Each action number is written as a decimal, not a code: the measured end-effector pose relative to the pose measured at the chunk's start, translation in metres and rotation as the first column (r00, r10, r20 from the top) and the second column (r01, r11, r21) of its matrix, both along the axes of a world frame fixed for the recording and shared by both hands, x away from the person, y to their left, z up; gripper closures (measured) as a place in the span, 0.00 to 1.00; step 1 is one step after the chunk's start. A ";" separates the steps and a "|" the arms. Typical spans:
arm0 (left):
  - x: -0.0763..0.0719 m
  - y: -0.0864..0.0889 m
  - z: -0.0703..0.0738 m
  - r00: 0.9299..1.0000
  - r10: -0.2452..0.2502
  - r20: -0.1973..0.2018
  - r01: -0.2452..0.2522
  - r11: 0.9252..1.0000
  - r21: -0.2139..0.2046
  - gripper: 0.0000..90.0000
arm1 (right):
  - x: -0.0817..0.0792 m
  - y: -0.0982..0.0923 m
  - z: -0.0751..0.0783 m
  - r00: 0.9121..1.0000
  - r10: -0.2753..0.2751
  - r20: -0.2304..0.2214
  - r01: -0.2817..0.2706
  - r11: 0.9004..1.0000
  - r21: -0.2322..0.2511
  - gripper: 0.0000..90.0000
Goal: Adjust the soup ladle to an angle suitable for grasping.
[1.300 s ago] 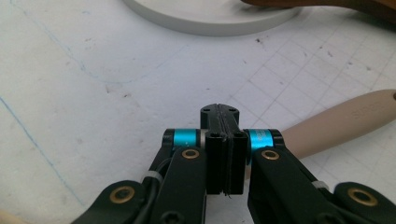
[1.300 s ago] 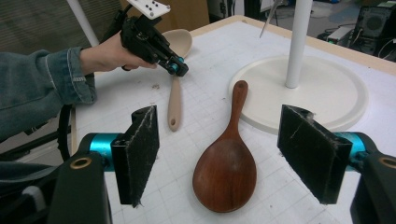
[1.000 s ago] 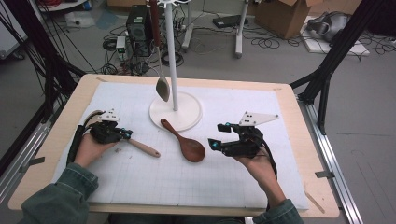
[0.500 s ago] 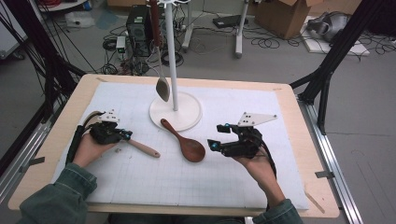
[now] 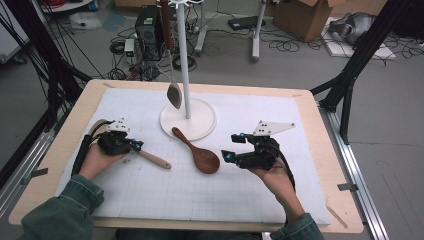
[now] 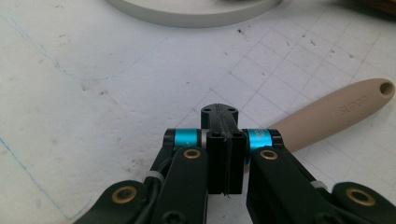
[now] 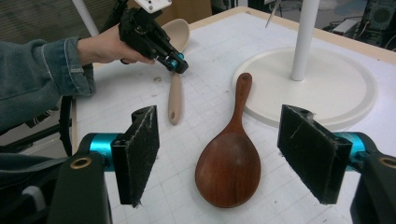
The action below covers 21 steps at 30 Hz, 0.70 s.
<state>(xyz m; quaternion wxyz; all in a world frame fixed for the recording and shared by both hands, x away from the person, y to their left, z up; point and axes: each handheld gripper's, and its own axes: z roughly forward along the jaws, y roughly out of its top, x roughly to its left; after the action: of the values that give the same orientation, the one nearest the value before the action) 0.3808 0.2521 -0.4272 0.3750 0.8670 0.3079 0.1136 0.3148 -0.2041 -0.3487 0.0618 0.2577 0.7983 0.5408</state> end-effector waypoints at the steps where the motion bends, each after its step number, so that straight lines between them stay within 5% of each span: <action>1: 0.000 0.000 0.000 1.000 -0.003 0.000 0.003 1.000 0.001 1.00 | 0.000 0.000 0.000 1.000 0.000 0.000 0.000 1.000 0.000 0.32; 14: 0.002 -0.002 -0.001 1.000 -0.004 0.016 0.004 1.000 0.006 0.98 | 0.000 0.001 -0.001 1.000 0.000 -0.001 0.000 1.000 -0.008 0.32; 21: 0.001 0.005 0.004 0.999 0.002 0.032 -0.001 1.000 -0.025 0.95 | 0.001 0.002 -0.002 1.000 0.003 0.002 -0.003 1.000 -0.016 0.32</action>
<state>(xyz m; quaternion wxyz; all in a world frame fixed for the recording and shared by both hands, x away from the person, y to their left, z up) 0.3818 0.2576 -0.4231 0.3907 0.8600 0.3040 0.1238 0.3157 -0.2023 -0.3507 0.0637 0.2553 0.8029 0.5349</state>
